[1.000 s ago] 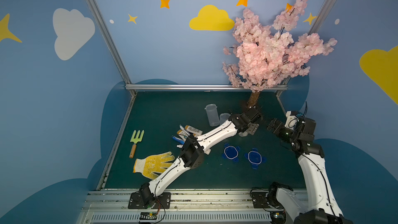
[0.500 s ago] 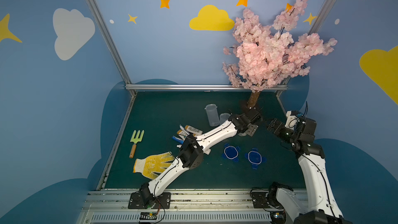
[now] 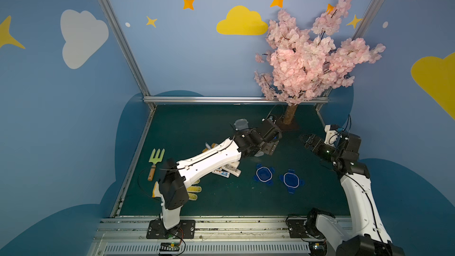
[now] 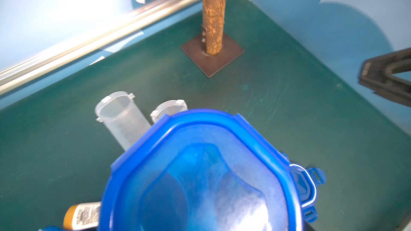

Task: Take out toiletry kits
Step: Pick up the container from the center of the board, then place the container at the center of the board.

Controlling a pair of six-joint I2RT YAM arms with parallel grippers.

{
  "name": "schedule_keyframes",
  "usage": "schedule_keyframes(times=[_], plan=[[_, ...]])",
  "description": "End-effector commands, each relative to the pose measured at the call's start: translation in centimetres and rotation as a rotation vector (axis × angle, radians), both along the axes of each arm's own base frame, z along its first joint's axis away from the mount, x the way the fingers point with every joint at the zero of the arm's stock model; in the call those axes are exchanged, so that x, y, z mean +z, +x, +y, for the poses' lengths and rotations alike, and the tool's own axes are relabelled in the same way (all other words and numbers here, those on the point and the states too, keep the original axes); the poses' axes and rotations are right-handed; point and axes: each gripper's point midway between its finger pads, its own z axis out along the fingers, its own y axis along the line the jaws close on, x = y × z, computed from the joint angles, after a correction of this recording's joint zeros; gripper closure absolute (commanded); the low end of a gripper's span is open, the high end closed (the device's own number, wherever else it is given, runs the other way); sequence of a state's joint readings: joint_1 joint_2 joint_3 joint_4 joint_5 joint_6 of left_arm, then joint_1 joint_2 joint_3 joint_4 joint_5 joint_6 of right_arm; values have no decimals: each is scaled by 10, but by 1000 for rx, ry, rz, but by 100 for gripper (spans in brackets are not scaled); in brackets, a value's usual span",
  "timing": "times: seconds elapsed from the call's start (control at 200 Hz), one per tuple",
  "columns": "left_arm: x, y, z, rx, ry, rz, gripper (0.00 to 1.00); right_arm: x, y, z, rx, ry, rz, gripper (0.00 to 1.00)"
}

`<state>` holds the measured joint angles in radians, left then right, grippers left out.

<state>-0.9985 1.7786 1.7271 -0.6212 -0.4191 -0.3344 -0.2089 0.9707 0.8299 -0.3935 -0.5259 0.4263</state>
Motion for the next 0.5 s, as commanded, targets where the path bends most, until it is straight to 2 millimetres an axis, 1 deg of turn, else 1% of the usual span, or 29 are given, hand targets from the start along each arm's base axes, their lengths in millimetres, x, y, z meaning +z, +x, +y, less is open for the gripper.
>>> schedule_keyframes(times=[0.0,0.06,0.115,0.16,0.22,0.36,0.416,0.496], plan=[[2,15,27,113,-89,-16,50,1,4,17,79,28,-11,3],[-10,20,42,150,-96,15,50,-2,5,30,112,-10,8,3],[-21,25,49,166,-108,33,51,-6,5,41,131,-70,23,3],[-28,29,50,171,-118,40,51,-6,4,49,146,-102,26,3],[-36,36,47,160,-136,34,51,-6,4,57,161,-118,23,3],[-59,51,46,179,-115,65,53,-4,4,64,174,-120,22,3],[-69,53,46,186,-116,88,55,-4,4,64,169,-123,23,3],[-77,54,43,180,-145,88,55,-3,4,63,160,-127,17,3]])
